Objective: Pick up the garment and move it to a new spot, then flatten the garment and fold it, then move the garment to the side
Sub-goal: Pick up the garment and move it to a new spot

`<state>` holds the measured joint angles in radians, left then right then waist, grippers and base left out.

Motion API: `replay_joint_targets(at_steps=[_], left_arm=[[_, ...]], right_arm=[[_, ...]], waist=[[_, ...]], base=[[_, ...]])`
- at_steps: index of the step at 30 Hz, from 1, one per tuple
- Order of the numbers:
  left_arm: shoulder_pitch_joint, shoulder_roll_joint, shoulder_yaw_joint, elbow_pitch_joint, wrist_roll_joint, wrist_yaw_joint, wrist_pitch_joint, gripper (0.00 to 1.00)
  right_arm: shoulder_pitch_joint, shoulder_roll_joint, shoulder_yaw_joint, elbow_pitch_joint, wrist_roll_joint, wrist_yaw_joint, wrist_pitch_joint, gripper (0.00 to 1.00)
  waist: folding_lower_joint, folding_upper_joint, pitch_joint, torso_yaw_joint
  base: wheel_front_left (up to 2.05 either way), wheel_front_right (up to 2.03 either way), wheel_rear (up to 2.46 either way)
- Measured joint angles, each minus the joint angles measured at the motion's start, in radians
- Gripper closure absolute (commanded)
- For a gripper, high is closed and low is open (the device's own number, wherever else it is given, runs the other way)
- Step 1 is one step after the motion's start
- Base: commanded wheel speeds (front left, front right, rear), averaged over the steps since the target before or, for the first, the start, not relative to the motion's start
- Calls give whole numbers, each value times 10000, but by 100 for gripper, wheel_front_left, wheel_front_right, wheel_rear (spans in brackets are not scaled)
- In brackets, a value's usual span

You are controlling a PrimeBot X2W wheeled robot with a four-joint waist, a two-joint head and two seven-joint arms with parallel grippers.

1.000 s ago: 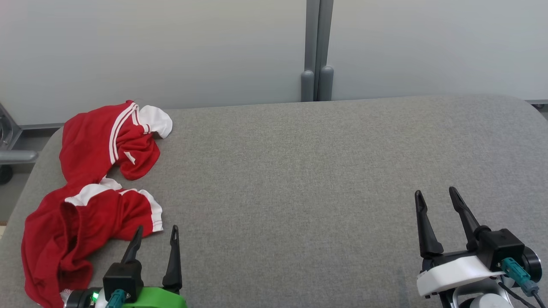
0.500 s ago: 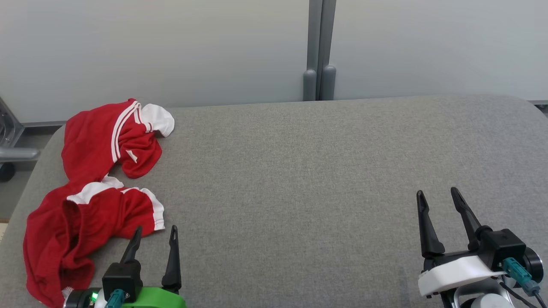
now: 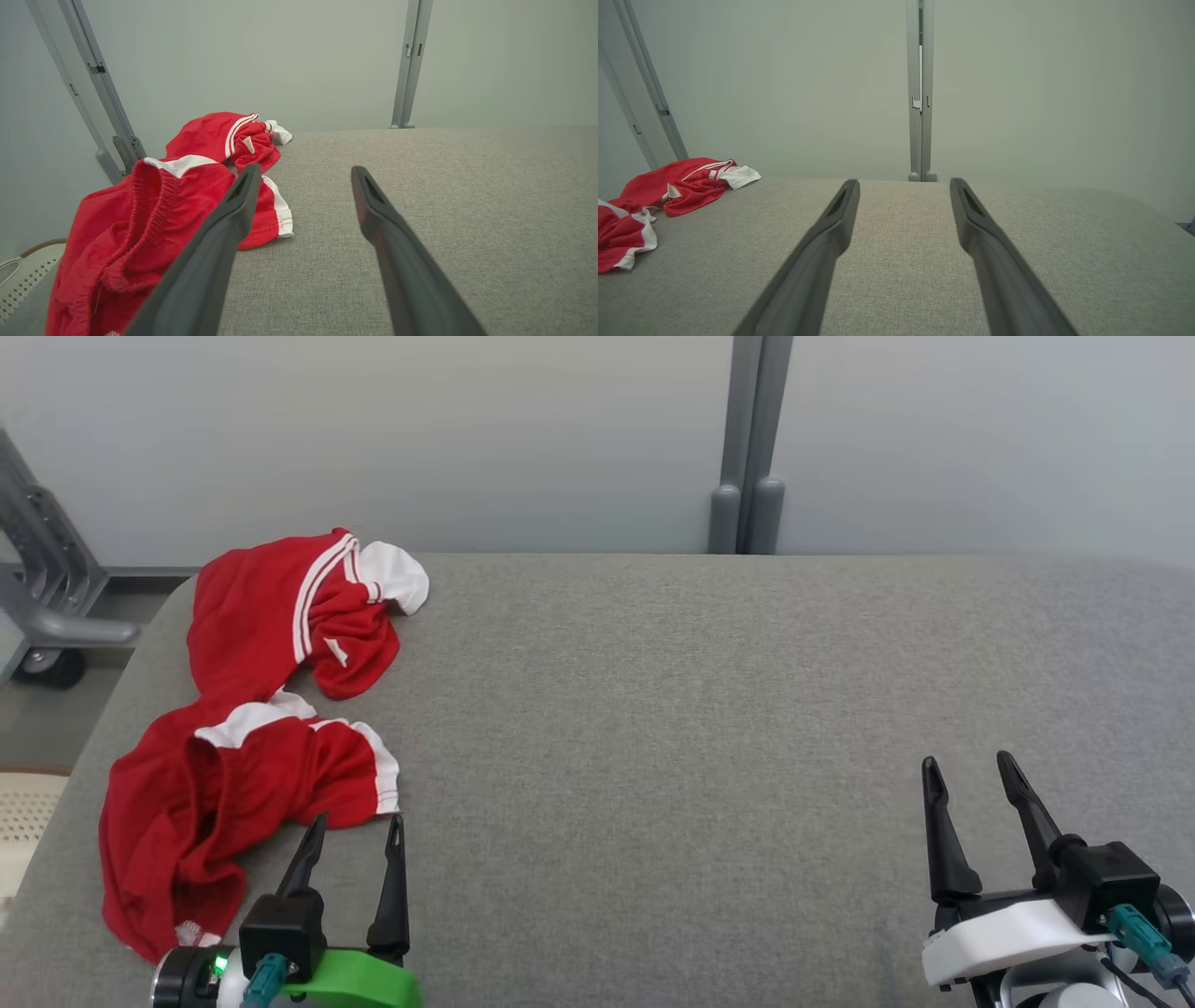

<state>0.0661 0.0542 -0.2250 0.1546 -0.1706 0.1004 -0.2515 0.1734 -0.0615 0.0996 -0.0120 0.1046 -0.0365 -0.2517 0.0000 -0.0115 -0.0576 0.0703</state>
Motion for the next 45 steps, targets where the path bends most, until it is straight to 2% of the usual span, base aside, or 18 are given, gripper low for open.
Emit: replay_joint_targets(at_steps=[18,31,37,45], left_arm=[[-58,-15,430,-345,77,13,-2,0],[-63,-31,441,-401,77,13,-2,0],[-63,-33,554,-412,69,13,-2,0],[-92,-36,316,-318,63,13,-2,0]], right_arm=[[-240,4,380,42,-2,449,0,0],[-385,31,433,102,-79,464,0,0],[-486,35,479,161,-81,479,0,0],[-485,35,410,190,-92,468,0,0]], waist=[[0,0,233,2258],[0,0,440,4003],[0,0,557,4390],[0,0,583,4453]], base=[[0,0,0],[0,0,0],[0,0,0],[0,0,0]])
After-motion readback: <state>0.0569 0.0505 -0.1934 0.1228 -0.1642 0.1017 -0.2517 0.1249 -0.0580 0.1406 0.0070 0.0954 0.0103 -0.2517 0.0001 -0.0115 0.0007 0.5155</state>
